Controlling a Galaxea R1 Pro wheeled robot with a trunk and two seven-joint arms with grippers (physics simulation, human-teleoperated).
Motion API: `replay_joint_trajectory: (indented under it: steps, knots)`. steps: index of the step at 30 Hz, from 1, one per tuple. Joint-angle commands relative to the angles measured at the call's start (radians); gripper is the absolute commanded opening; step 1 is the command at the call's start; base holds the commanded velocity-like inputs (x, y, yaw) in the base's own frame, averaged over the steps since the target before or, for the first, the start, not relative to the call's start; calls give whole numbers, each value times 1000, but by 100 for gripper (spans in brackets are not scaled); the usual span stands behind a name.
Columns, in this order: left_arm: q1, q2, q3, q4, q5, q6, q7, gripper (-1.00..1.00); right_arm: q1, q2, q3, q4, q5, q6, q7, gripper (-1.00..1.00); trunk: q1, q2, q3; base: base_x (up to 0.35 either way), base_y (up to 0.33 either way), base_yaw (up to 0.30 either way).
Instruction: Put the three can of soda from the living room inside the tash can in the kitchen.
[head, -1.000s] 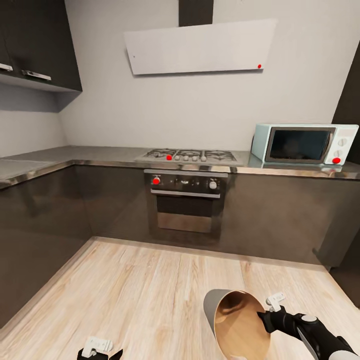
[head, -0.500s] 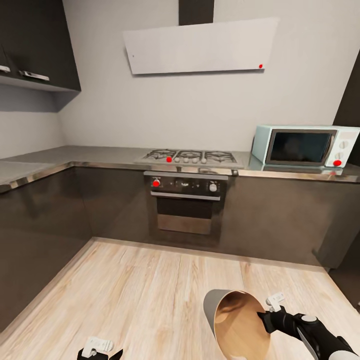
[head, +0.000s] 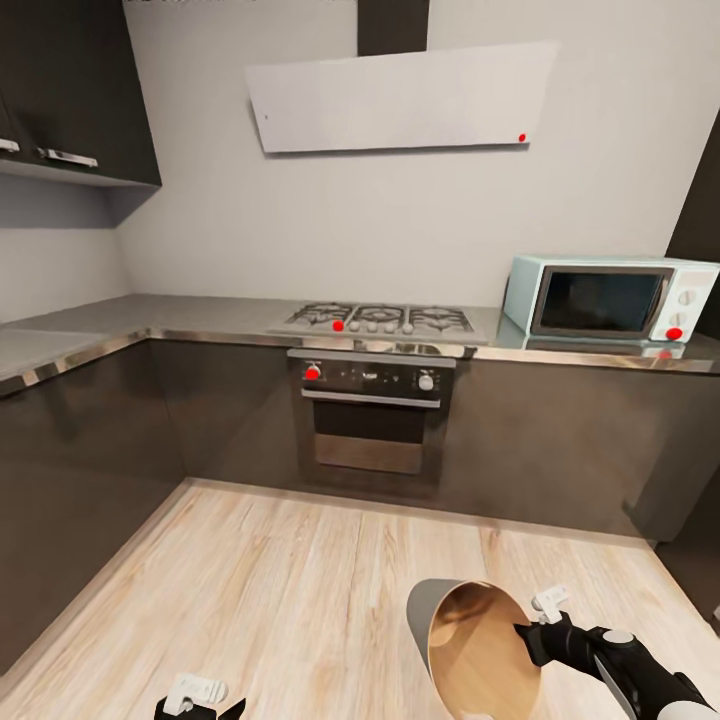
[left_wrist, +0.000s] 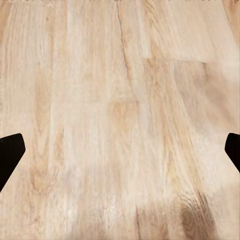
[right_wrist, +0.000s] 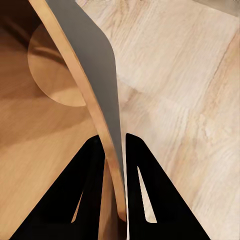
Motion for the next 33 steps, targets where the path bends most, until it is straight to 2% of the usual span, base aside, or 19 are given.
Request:
replay_joint_trajectory:
  steps: [1, 33]
  knots:
    - [0, 0, 0, 0, 0, 0, 0, 100, 0, 0, -6, -1, -11, 1, 6, -100, -4, 7, 3, 0, 0, 0]
    - [0, 0, 0, 0, 0, 0, 0, 100, 0, 0, -6, 1, -10, 1, 4, -100, -127, 231, 103, 0, 0, 0]
